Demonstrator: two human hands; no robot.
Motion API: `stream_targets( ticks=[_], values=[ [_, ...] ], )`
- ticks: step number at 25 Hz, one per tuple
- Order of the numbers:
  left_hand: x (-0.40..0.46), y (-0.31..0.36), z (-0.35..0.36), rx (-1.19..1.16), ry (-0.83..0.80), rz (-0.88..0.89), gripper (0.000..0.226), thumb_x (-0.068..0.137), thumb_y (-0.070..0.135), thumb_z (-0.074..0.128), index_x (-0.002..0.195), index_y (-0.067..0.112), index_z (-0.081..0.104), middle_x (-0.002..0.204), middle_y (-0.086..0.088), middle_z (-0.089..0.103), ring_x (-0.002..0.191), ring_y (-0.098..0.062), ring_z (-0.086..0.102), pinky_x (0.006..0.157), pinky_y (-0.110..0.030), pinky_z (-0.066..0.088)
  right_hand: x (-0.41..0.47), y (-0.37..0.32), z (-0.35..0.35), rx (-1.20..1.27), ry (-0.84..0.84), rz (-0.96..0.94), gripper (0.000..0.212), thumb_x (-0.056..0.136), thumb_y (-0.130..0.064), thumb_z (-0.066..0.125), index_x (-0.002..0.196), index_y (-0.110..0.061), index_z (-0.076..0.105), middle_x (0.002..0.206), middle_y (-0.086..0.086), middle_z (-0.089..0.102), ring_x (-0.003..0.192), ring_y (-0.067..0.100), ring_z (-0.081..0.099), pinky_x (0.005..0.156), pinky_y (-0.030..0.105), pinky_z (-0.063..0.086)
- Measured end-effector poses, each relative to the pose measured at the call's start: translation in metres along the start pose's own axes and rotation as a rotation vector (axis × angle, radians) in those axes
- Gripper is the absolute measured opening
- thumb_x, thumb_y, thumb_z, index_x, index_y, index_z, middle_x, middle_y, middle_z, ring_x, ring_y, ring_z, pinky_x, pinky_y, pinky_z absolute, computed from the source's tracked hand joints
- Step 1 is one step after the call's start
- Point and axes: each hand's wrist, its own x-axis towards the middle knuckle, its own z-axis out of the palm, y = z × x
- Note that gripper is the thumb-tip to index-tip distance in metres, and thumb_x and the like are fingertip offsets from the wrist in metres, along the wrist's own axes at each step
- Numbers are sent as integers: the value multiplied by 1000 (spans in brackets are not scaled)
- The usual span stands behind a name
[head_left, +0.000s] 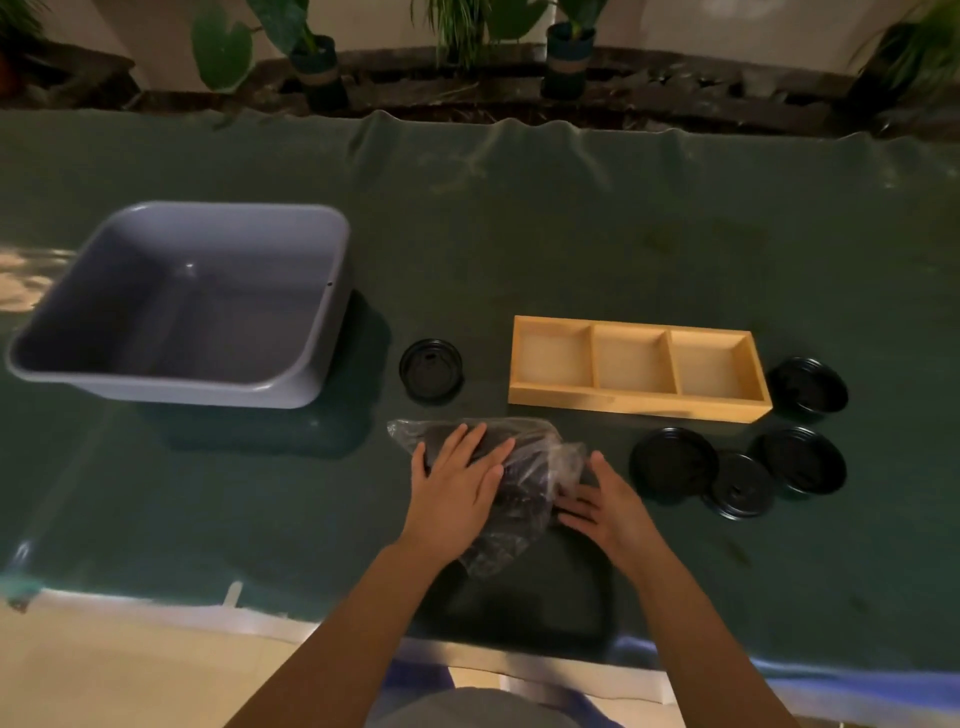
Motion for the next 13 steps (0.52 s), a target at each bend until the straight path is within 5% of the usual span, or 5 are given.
stream_targets(
  ticks=[4, 8, 11, 13],
  values=[
    [4, 0, 2, 123, 14, 10, 51, 94, 43, 35, 142, 44, 17, 154, 2, 23, 143, -14, 8, 112, -55, -2, 4, -5, 4, -68, 31, -77, 13, 86, -5, 58, 94, -15, 61, 97, 10, 65, 88, 22, 61, 70, 30, 50],
    [5, -3, 2, 153, -12, 21, 53, 94, 48, 28, 142, 45, 7, 155, 2, 18, 143, -14, 5, 112, -56, -1, 3, -17, -37, -53, 265, -394, 37, 78, 16, 54, 74, -20, 61, 77, 4, 61, 65, 15, 59, 51, 19, 52],
    [7, -2, 2, 116, -22, 18, 50, 94, 49, 24, 142, 47, 8, 155, 3, 17, 143, -13, 4, 111, -56, -4, 0, -21, -64, -2, 569, -512, 35, 78, 12, 54, 94, -19, 57, 76, -2, 57, 66, 18, 54, 56, 21, 49],
    [8, -3, 3, 127, -17, 12, 53, 93, 50, 28, 142, 47, 8, 155, 3, 17, 143, -14, 4, 111, -57, -4, 0, -21, -68, 117, 532, -463, 38, 80, 5, 56, 112, -16, 50, 81, 0, 58, 68, 16, 57, 58, 22, 52]
  ],
)
